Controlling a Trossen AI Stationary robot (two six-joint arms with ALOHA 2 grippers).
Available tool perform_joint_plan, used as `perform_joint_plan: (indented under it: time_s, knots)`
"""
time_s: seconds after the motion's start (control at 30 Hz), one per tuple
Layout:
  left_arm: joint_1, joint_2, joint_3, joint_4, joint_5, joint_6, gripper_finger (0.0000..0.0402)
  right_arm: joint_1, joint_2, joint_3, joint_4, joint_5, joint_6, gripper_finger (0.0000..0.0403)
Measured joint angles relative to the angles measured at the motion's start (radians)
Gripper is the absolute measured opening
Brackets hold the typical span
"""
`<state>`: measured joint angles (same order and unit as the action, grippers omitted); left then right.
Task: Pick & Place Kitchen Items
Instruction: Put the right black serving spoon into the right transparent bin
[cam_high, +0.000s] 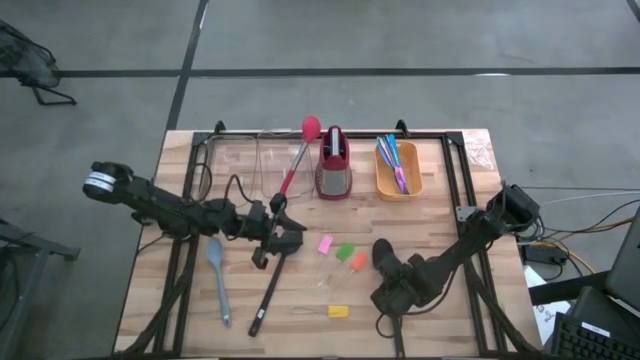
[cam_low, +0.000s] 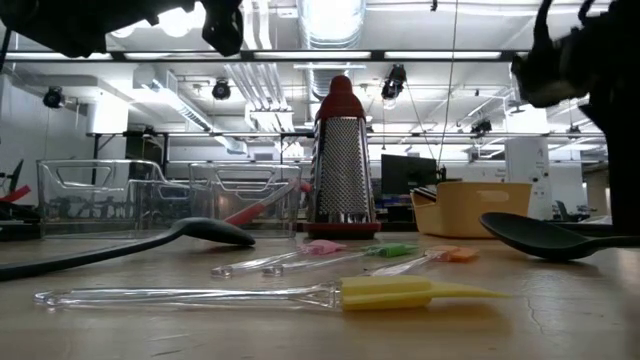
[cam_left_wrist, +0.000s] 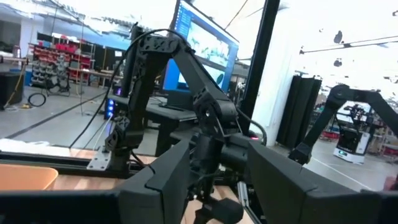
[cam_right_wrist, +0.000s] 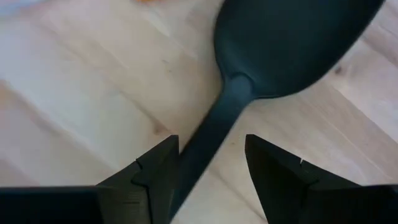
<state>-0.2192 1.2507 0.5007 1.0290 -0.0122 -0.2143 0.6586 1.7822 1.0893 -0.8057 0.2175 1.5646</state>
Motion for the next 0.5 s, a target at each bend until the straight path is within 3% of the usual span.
perform_joint_plan:
  time_s: [0.27, 0.5]
  knots:
    - [0.0, 0.0, 0.0, -0.016, 0.0, 0.005, 0.017, 0.0, 0.065, 0.001, -0.002, -0.017, 0.012, 0.0205]
    - [0.0, 0.0, 0.0, -0.019, 0.0, 0.008, 0.017, 0.001, 0.076, 0.004, 0.001, -0.012, 0.0, 0.0166]
